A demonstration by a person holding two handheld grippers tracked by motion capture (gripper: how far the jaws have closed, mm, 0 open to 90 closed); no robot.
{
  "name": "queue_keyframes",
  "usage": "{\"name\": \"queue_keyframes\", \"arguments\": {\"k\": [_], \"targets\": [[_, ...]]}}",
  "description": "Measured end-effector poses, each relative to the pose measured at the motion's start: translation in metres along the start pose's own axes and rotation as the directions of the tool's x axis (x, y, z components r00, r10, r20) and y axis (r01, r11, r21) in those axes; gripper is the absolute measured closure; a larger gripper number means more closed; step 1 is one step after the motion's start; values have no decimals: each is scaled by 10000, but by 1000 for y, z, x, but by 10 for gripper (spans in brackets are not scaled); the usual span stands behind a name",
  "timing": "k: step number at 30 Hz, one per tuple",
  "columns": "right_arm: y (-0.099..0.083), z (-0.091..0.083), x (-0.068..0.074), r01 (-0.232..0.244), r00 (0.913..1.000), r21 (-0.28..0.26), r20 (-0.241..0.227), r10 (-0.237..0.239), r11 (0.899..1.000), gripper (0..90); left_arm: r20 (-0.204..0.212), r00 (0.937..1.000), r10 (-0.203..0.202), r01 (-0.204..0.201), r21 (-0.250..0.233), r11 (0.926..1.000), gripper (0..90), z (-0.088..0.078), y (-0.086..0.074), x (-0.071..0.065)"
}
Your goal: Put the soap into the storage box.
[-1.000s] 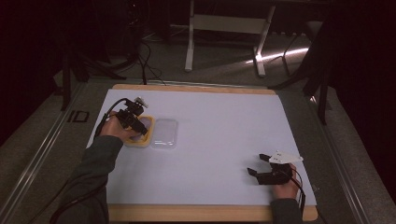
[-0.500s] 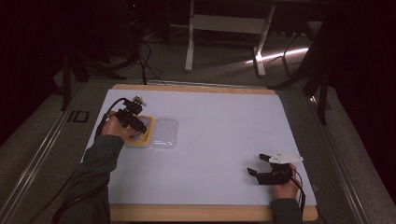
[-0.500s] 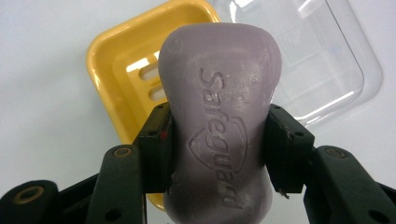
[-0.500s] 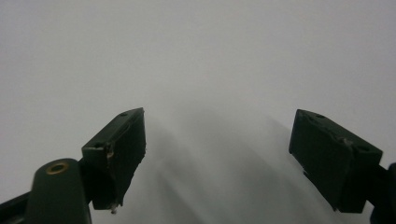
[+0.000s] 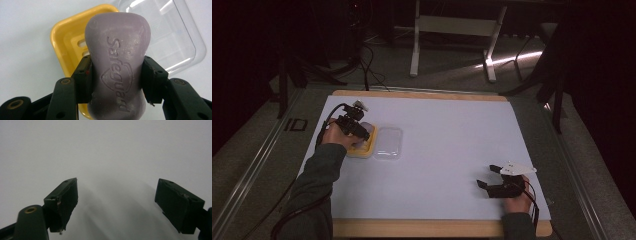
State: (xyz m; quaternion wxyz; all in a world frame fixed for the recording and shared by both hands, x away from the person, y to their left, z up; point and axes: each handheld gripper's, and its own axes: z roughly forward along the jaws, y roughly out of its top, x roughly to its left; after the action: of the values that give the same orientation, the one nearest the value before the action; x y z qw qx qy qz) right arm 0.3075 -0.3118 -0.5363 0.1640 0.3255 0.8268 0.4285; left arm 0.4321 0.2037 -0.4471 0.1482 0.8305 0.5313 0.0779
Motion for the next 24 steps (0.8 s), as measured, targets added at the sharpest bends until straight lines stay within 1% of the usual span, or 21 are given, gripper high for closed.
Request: {"name": "queue_keyframes", "arguments": {"k": [3, 7, 14, 15, 19, 22, 24], "targets": [[0, 0, 0, 14, 10000, -1, 3, -14, 10000, 183, -43, 10000, -78, 77, -84, 9999, 500, 1, 1, -1], [0, 0, 0, 4, 10000, 1, -5, -4, 10000, 183, -106, 9999, -59, 56, -231, 9997, 499, 3, 2, -2], [0, 0, 0, 1, 10000, 0, -4, -1, 10000, 183, -132, 9996, -266, 261, -342, 9991, 500, 7, 3, -3], [0, 0, 0, -4, 10000, 1, -5, 4, 10000, 183, -147, 9993, -335, 329, -444, 9985, 500, 8, 3, -3], [0, 0, 0, 9, 10000, -5, 1, -9, 10000, 183, -198, 9984, -522, 511, -485, 9975, 499, 10, 5, -2], [0, 0, 0, 13, 10000, 1, 9, -13, 10000, 182, -216, 9982, -563, 555, -393, 9977, 500, 12, 5, -2], [0, 0, 0, 7, 10000, 9, 11, -7, 10000, 183, -206, 9972, -725, 716, -425, 9965, 500, 14, 4, -2]]}}
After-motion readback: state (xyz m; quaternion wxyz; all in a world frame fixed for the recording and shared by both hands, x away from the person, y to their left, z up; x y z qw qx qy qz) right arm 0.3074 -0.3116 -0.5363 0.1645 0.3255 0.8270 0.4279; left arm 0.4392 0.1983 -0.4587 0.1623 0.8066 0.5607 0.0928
